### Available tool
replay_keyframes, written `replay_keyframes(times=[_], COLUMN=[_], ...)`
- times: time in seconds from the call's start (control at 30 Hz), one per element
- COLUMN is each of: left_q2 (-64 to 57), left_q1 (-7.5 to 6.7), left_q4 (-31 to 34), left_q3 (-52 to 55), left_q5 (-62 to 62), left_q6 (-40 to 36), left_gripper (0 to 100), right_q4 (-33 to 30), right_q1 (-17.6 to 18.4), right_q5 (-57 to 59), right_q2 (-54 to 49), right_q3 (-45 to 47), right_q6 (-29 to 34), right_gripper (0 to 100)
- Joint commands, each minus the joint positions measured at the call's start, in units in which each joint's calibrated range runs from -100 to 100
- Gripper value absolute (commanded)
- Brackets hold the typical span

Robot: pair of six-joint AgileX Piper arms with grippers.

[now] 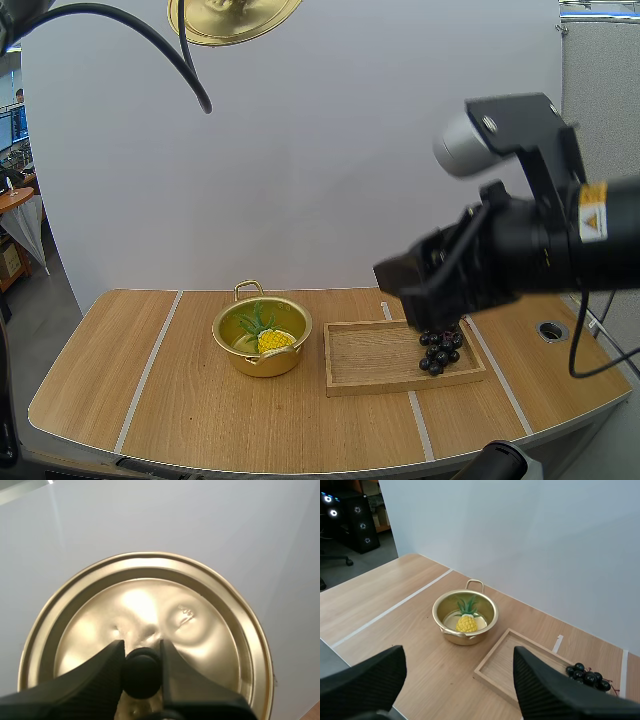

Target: Open the pot, put the pineapple inside, and close it

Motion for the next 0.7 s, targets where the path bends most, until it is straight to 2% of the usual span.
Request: replay_keyframes(times=[0.0, 0.3, 0.33, 0.47, 0.5, 0.53, 0.67], left_q2=[-0.48, -0.48, -0.48, -0.48, -0.48, -0.48, -0.48], left_q1=[-0.09, -0.09, -0.09, -0.09, -0.09, -0.09, -0.09], left_q4=[-0.30, -0.30, -0.30, -0.30, -0.30, -0.30, -0.30], left_q3=[-0.57, -0.57, -0.57, -0.57, -0.57, -0.57, -0.57], left_q5=[-1.90, -1.90, -1.90, -1.90, -1.90, -1.90, -1.90], left_q6=[-0.57, -0.57, -0.57, -0.57, -0.57, -0.57, -0.57], left_gripper=[0, 0, 0, 0, 0, 0, 0], right_q4=[-0.29, -0.03, 0.41, 2.81, 3.10, 3.10, 0.41], right_q1=[-0.49, -1.59, -1.64, -1.73, -1.73, -1.73, -1.99], right_q5=[0.00, 0.00, 0.00, 0.00, 0.00, 0.00, 0.00], right_q2=[-3.28, -7.07, -7.07, -7.07, -7.07, -7.07, -7.07], right_q3=[3.62, 11.98, 12.70, 14.74, 15.06, 15.37, 15.50], right_q6=[-0.12, -0.12, -0.12, -0.12, -0.12, -0.12, -0.12], right_gripper=[100, 100, 92, 25, 10, 0, 0])
